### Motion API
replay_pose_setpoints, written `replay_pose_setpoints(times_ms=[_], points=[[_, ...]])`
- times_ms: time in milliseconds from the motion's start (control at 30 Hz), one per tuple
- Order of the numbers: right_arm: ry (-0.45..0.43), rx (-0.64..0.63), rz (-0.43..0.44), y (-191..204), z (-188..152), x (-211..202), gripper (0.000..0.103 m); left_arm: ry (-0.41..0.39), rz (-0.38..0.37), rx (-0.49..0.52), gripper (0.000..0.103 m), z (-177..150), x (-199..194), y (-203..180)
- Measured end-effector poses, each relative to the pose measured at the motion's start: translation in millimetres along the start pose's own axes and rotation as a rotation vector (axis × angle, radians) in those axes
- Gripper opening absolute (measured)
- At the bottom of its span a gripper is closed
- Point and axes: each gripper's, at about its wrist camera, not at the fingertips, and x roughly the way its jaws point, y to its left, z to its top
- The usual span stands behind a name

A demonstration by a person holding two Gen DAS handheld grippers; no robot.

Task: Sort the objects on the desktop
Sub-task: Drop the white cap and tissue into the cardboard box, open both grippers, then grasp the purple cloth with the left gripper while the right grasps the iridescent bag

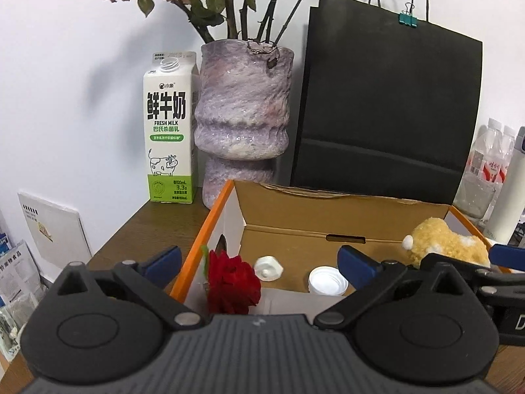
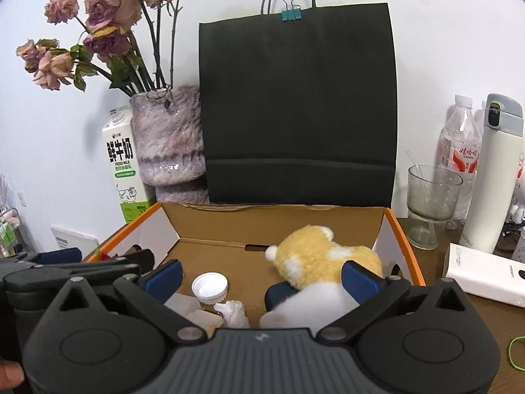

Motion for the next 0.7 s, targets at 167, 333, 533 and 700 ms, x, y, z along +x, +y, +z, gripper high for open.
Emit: replay_pose_setpoints(times_ms=[167,333,533,700], points=[[-0.01,0.003,-0.018,0,0,-5,0.103,0.004,-0.004,-0.019,0.103,0,-6,4],[-0.03,0.021,-0.02,-4,-1,-18,0.103,0.006,-0.014,-0.054,0.103,6,-21,12],[-0.039,0.018,-0.059,-10,-12,-43,0.103,-0.019,-0.014,-0.061,0.103,7,-46,23],[-0.034,0.01,-0.059,-15,-29,-70,0.103,-0.008,0.003,-0.065,0.103,-6,-67,37]])
